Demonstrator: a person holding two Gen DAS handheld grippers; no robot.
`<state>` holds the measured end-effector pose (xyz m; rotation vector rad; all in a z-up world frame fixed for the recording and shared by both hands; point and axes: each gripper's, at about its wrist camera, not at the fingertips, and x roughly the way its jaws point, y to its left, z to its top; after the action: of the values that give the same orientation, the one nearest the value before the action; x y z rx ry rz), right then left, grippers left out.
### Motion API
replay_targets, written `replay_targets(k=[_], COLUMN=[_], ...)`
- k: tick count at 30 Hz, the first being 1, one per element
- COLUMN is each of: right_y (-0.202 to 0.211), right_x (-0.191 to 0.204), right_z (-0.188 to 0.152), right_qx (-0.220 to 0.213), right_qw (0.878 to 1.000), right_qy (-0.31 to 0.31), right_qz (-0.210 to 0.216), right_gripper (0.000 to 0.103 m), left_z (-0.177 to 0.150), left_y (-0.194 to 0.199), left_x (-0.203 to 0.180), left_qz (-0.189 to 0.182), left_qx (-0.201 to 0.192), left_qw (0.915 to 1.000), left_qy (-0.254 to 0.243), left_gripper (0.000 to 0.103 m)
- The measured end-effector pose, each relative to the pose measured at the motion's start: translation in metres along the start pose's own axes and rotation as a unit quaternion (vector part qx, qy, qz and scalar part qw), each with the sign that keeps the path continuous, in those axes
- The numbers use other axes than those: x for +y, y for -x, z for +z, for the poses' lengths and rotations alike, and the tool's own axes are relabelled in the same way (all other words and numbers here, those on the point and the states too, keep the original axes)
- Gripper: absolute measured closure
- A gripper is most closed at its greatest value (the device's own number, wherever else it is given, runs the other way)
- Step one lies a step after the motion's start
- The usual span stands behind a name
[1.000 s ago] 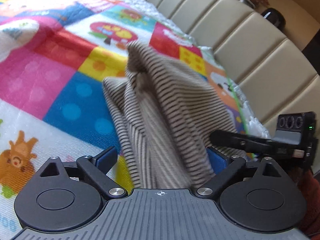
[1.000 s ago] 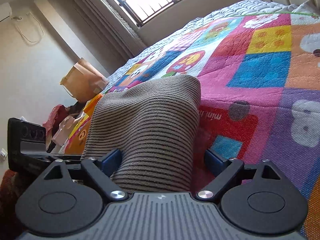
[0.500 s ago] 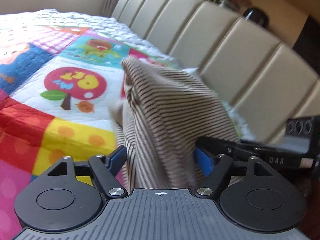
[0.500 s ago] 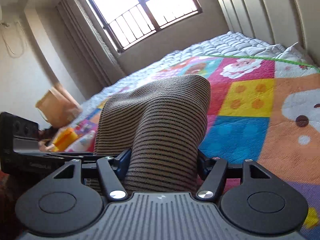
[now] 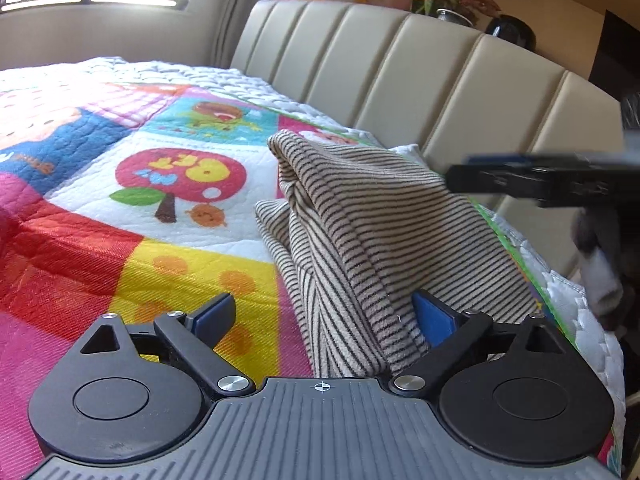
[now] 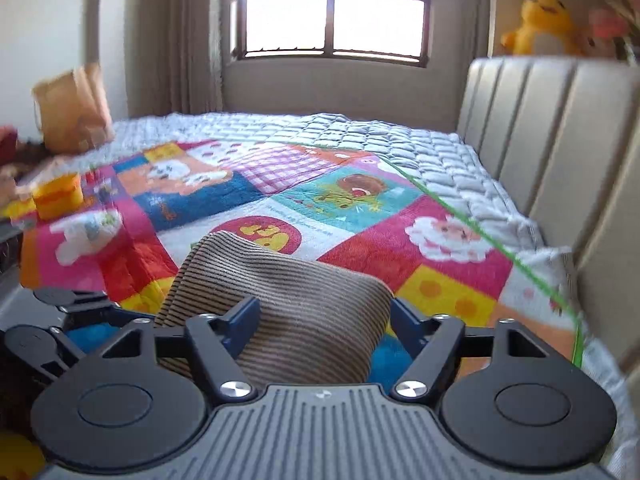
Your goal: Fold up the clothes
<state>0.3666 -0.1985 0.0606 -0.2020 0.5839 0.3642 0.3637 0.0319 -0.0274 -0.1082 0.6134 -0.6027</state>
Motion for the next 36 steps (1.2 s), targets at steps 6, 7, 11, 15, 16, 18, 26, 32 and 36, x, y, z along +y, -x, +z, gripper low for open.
replay_targets(k=[6, 7, 11, 15, 16, 18, 26, 32, 36], right_y=[-0.087, -0.100, -0.110, -0.093, -0.083, -0.056, 0.004, -0.016, -0.023], right_x=[0.031, 0.029, 0.000, -0.013, -0.014, -0.010, -0.006, -0.033, -0.030], right_z=[0.024, 0.021, 0.016, 0.010, 0.010, 0.008, -0.040, -0.085, -0.071], right_qx=[0.078, 0.088, 0.097, 0.079, 0.067, 0.036, 0.033, 0.068, 0.059], right_qw=[0.987, 0.986, 0.992, 0.994, 0.995, 0.996, 0.995, 0.935, 0.953], right_qy=[0.133, 0.132, 0.054, 0.009, -0.003, -0.017, -0.087, -0.331, -0.283], right_qz=[-0.051, -0.059, -0.059, -0.077, -0.078, -0.078, -0.023, 0.111, 0.092], right_gripper=[0.042, 0.042, 0.039, 0.035, 0.035, 0.030, 0.009, 0.025, 0.033], left_z=[0.000, 0.001, 0.004, 0.005, 0.005, 0.004, 0.003, 0.002, 0.002], left_y=[0.010, 0.011, 0.018, 0.019, 0.019, 0.019, 0.017, 0.015, 0.014], left_x=[0.005, 0.008, 0.011, 0.010, 0.011, 0.012, 0.014, 0.014, 0.014], left_qz=[0.009, 0.010, 0.005, 0.008, 0.009, 0.009, 0.011, 0.011, 0.013], left_qx=[-0.021, -0.023, -0.036, -0.037, -0.036, -0.035, -0.032, -0.029, -0.027], left_qw=[0.9996, 0.9996, 0.9994, 0.9993, 0.9993, 0.9993, 0.9994, 0.9995, 0.9995], left_qy=[-0.015, -0.010, -0.002, -0.006, -0.005, -0.003, 0.000, 0.001, 0.001], left_gripper=[0.005, 0.005, 0.005, 0.004, 0.004, 0.003, 0.001, 0.001, 0.001])
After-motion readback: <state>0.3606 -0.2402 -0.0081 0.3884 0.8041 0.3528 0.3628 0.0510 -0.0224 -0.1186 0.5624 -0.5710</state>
